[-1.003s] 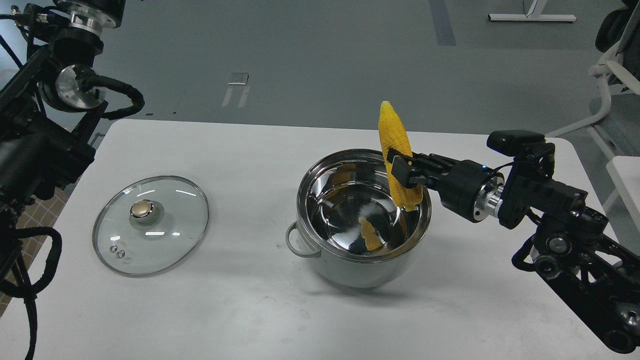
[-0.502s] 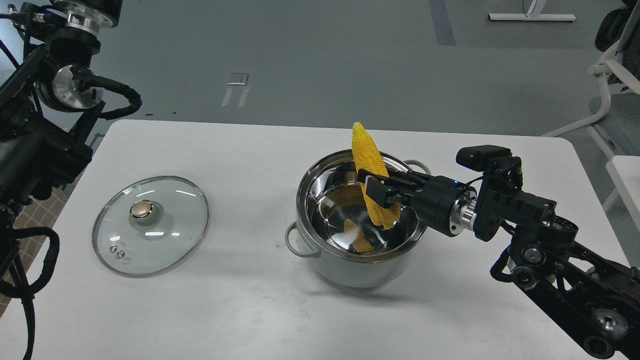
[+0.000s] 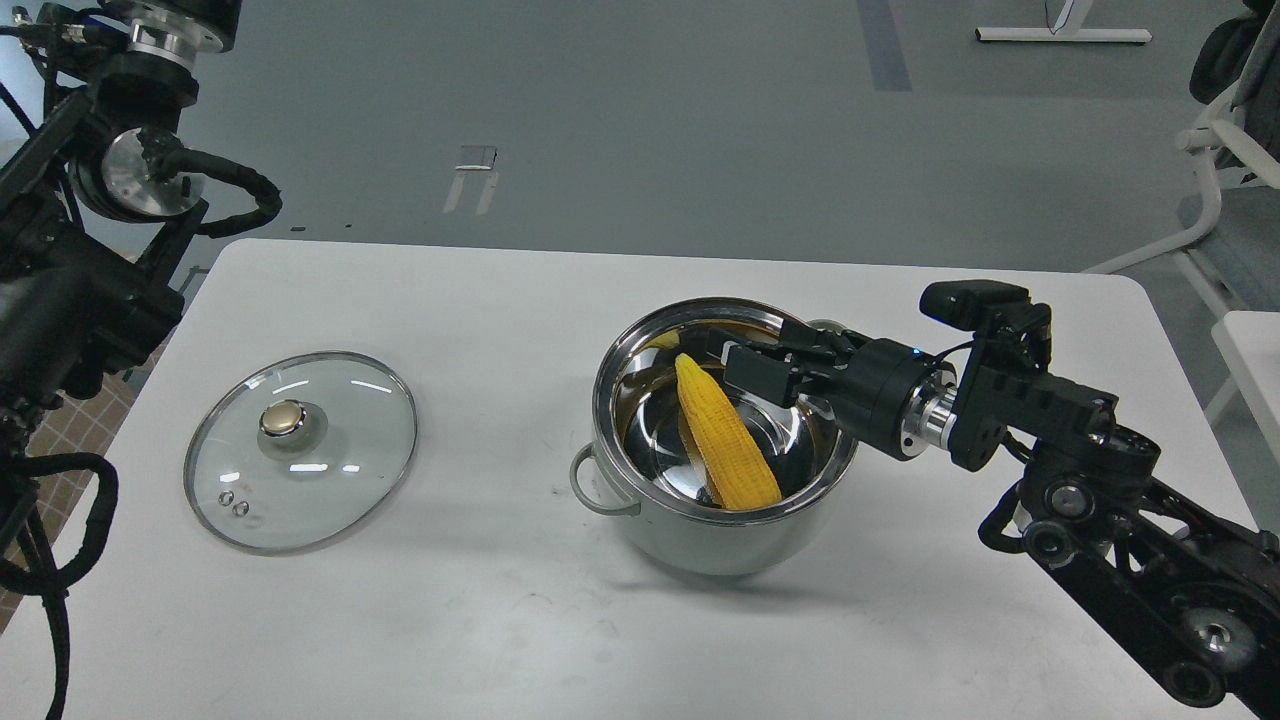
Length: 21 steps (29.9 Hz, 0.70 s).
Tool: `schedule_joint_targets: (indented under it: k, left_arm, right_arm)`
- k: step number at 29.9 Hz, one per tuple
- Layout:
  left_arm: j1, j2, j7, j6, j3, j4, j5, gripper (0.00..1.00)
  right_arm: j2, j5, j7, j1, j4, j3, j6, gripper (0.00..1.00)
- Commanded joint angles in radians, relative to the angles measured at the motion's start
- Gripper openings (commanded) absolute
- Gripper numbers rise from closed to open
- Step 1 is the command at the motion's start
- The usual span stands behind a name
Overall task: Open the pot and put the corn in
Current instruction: 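Release the corn in the pot and raise the right hand away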
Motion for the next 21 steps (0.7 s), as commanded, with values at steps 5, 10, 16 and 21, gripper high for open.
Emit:
schedule_joint_targets:
  k: [5, 10, 16, 21]
  left_arm:
    - [0.013, 0.011, 0.003, 0.000, 0.012, 0.001, 0.001, 0.98]
    - [0.019, 0.034, 0.003, -0.002, 0.013, 0.003, 0.001, 0.98]
    - [0.040, 0.036, 0.005, -0.039, 0.016, 0.021, 0.001, 0.98]
    - [0.060, 0.031, 0.023, -0.054, 0.018, 0.046, 0.001, 0.98]
  right_arm:
    - [0.176, 0.102, 0.001, 0.212, -0.143, 0.324, -0.001, 0.99]
    - [0.189, 0.301, 0.001, 0.362, -0.345, 0.447, -0.018, 0.99]
    - [0.164, 0.589, 0.003, 0.502, -0.584, 0.537, -0.081, 1.00]
    - [0.154, 0.761, 0.055, 0.519, -0.690, 0.623, -0.131, 1.00]
